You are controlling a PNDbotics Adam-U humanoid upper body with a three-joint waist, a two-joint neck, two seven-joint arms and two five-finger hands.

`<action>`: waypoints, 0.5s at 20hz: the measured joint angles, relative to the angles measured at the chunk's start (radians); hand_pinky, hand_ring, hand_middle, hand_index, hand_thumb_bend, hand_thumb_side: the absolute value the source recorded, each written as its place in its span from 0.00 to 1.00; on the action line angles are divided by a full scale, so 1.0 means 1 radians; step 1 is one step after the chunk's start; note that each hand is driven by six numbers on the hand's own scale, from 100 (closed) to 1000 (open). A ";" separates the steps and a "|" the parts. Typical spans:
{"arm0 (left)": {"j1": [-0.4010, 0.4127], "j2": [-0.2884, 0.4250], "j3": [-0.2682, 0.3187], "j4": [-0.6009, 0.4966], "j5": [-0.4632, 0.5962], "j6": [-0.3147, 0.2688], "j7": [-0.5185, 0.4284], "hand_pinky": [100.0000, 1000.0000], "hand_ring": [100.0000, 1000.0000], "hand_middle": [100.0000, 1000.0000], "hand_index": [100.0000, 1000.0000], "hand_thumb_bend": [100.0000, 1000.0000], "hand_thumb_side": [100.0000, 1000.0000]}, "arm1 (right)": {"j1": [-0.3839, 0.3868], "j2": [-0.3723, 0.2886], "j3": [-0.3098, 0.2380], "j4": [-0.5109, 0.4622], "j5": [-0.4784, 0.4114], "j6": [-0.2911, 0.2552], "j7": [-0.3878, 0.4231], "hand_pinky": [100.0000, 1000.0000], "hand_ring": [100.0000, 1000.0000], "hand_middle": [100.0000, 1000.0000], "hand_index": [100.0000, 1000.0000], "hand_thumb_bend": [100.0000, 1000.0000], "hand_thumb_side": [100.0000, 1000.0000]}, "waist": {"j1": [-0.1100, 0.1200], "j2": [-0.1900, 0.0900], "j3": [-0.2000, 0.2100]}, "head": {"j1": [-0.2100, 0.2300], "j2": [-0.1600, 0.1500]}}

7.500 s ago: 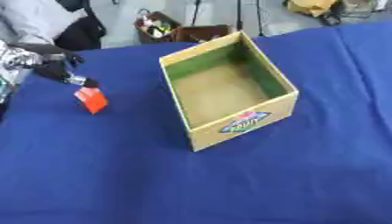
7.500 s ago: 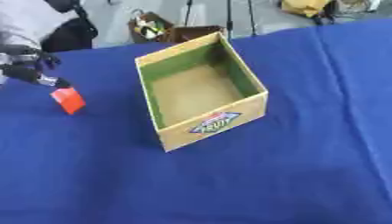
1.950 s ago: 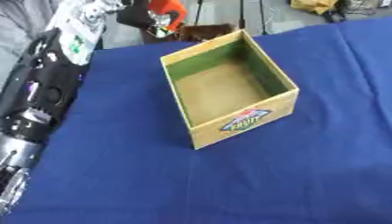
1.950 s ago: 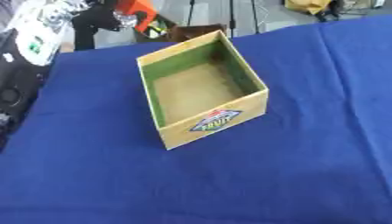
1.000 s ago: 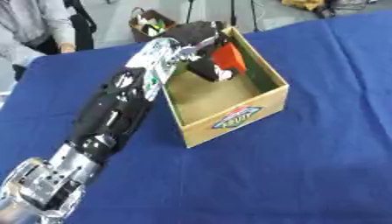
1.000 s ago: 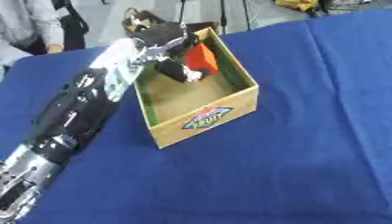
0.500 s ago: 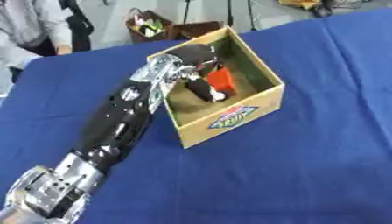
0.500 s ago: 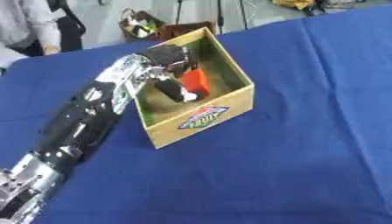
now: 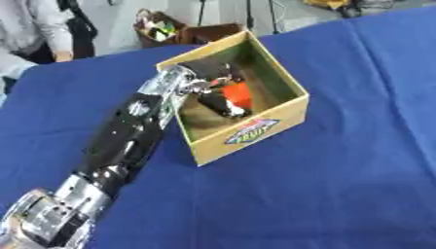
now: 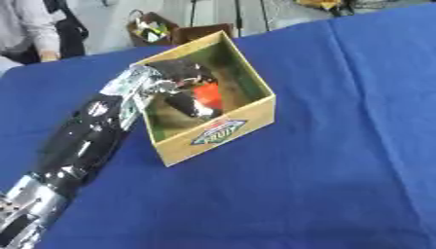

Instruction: Pick up objects on the table and place them in the box.

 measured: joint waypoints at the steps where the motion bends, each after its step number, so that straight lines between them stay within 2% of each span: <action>1: 0.001 0.000 0.009 -0.012 0.000 0.009 0.008 0.39 0.76 0.79 1.00 1.00 1.00 | 0.000 0.000 0.000 0.000 0.000 0.000 0.000 0.52 0.34 0.32 0.54 0.00 0.59 | -0.001 0.000 0.000 | -0.001 0.000; 2: 0.002 0.000 0.018 -0.029 0.002 0.018 0.018 0.34 0.74 0.77 0.99 0.91 1.00 | 0.001 0.000 0.000 0.000 0.000 0.000 0.000 0.52 0.34 0.32 0.54 0.00 0.59 | -0.003 0.000 0.001 | -0.001 0.001; 5: 0.002 0.005 0.061 -0.092 0.028 0.035 0.058 0.27 0.70 0.72 0.97 0.78 1.00 | 0.004 0.000 -0.001 0.000 0.000 0.001 -0.003 0.52 0.34 0.32 0.54 0.00 0.59 | -0.011 0.000 0.009 | -0.001 0.009; 6: 0.001 0.011 0.081 -0.116 0.041 0.036 0.073 0.21 0.65 0.67 0.94 0.49 1.00 | 0.004 0.000 -0.001 0.000 0.000 0.002 -0.004 0.52 0.34 0.32 0.54 0.00 0.59 | -0.014 0.000 0.013 | -0.001 0.010; 7: -0.001 0.017 0.104 -0.141 0.054 0.037 0.088 0.19 0.63 0.66 0.94 0.42 1.00 | 0.005 0.001 -0.002 0.000 0.000 0.002 -0.006 0.52 0.34 0.32 0.54 0.00 0.59 | -0.016 0.000 0.017 | 0.000 0.012; 8: -0.003 0.020 0.128 -0.167 0.070 0.037 0.104 0.16 0.58 0.59 0.89 0.22 1.00 | 0.005 0.001 -0.004 0.000 0.000 0.001 -0.008 0.52 0.34 0.32 0.54 0.00 0.59 | -0.018 -0.001 0.021 | 0.000 0.015; 10: -0.007 0.023 0.178 -0.218 0.101 0.036 0.136 0.11 0.53 0.54 0.84 0.12 1.00 | 0.010 0.001 -0.005 0.000 0.000 0.001 -0.011 0.52 0.34 0.32 0.54 0.00 0.59 | -0.024 -0.002 0.033 | 0.000 0.018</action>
